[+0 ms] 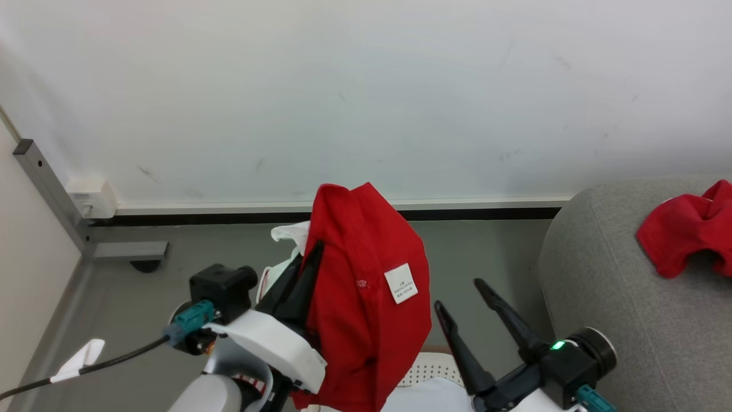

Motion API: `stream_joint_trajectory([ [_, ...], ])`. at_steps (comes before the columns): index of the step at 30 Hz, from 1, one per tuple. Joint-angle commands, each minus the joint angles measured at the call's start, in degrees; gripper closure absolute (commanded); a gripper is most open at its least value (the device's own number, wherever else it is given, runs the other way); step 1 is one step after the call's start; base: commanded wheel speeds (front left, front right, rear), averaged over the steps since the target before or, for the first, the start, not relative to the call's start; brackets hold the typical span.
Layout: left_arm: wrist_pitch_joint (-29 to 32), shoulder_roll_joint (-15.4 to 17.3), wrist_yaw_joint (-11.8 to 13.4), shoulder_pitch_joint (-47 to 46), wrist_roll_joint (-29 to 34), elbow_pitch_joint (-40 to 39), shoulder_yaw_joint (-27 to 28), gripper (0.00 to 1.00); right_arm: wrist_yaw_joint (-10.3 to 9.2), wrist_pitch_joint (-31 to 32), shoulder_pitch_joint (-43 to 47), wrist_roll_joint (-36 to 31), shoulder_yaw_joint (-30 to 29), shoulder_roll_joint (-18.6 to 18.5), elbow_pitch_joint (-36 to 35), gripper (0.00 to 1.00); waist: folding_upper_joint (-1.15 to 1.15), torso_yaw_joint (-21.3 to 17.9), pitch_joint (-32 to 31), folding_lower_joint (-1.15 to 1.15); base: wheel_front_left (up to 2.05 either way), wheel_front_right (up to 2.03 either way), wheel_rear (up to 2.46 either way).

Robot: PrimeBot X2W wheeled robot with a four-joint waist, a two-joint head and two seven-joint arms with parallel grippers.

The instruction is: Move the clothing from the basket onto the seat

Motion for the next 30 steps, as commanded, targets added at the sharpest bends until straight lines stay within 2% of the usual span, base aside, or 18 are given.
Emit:
stream_joint_trajectory([
  [1, -0.1, -0.2, -0.1, 0.0, 0.6, 0.0, -0.3, 1.00, -0.14, 0.1, -1.3, 0.5, 2.1, -0.6, 0.0, 0.00, 0.00, 0.2, -0.1, 0.00, 0.00, 0.00, 0.00],
  [8, 0.3, -1.1, -0.4, -0.7, 1.1, 0.0, -2.3, 1.00, -0.15, 0.1, -4.9, 2.2, 10.6, 0.0, 1.7, 0.00, 0.00, 1.4, -0.3, 0.00, 0.00, 0.00, 0.00],
  [16, 1.1, -2.4, -1.1, -1.3, 1.5, -1.2, -4.8, 1.00, -0.15, 0.1, -6.7, 1.1, 9.3, 0.8, 7.1, 0.00, 0.00, 2.7, -0.4, 0.00, 0.00, 0.00, 0.00],
  [25, 3.5, -4.3, -2.8, -1.0, -0.2, -3.9, -8.8, 1.00, -0.14, 0.1, -8.9, 10.0, 14.6, 0.8, 9.5, 0.00, 0.00, 3.9, -0.6, 0.00, 0.00, 0.00, 0.00],
  [27, 3.9, -4.6, -2.9, -0.9, -0.4, -4.1, -9.4, 1.00, -0.14, 0.0, -9.5, 12.0, 14.6, 0.7, 10.0, 0.62, 0.00, 4.0, -0.6, 0.00, 0.00, 0.00, 0.00],
  [28, 3.9, -4.8, -2.9, -0.8, -0.5, -4.2, -9.5, 1.00, -0.14, 0.0, -10.0, 12.8, 14.5, 0.8, 9.9, 1.00, 0.00, 4.0, -0.6, 0.00, 0.00, 0.00, 0.00],
  [30, 3.9, -4.9, -2.9, -0.9, -0.5, -4.1, -9.7, 1.00, -0.14, 0.1, -10.5, 13.9, 14.5, 0.8, 10.2, 1.00, 0.00, 4.1, -0.6, 0.00, 0.00, 0.00, 0.00],
])
